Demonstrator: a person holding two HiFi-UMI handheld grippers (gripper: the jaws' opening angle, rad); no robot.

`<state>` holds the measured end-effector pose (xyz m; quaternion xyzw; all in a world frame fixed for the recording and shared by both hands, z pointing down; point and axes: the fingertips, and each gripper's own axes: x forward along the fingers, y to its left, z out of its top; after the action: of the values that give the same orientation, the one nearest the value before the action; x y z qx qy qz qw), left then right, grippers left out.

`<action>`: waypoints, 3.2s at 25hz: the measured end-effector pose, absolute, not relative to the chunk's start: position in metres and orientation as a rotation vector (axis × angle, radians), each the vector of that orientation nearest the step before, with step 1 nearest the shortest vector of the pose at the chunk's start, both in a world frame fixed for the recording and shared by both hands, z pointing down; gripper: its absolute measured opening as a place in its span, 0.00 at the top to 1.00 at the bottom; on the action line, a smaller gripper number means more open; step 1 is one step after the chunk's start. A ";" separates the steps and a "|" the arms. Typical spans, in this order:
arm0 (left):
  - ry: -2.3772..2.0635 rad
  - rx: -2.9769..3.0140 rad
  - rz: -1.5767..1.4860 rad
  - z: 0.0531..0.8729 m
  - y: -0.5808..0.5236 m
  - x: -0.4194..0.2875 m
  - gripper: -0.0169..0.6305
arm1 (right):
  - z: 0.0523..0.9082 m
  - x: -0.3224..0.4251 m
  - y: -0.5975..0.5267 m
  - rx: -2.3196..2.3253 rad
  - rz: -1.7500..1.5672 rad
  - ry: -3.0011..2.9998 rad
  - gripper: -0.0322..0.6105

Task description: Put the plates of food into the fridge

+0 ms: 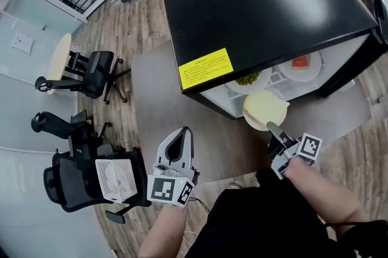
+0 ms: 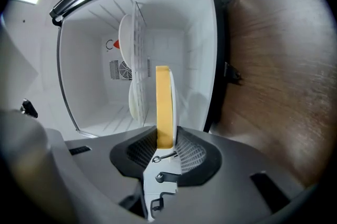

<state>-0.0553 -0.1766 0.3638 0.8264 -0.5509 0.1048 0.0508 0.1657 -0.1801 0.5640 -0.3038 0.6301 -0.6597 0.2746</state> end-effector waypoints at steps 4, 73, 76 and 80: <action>-1.683 2.485 0.335 0.372 -0.185 -0.051 0.97 | 0.575 0.168 -0.192 -0.820 -1.807 1.686 0.78; -1.966 2.239 0.356 0.364 -0.188 -0.118 0.97 | 0.609 0.129 -0.314 -1.040 -1.915 1.703 0.42; -1.961 2.255 0.352 0.361 -0.187 -0.113 0.97 | 0.612 0.134 -0.306 -1.125 -1.921 1.744 0.31; -1.943 2.290 0.346 0.354 -0.185 -0.103 0.97 | 0.611 0.143 -0.291 -1.271 -1.968 1.764 0.20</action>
<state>-0.1032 -0.1851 0.3542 0.7561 -0.6417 0.1143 0.0593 0.1425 -0.2908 0.6110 -0.4310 0.5983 -0.6673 0.1043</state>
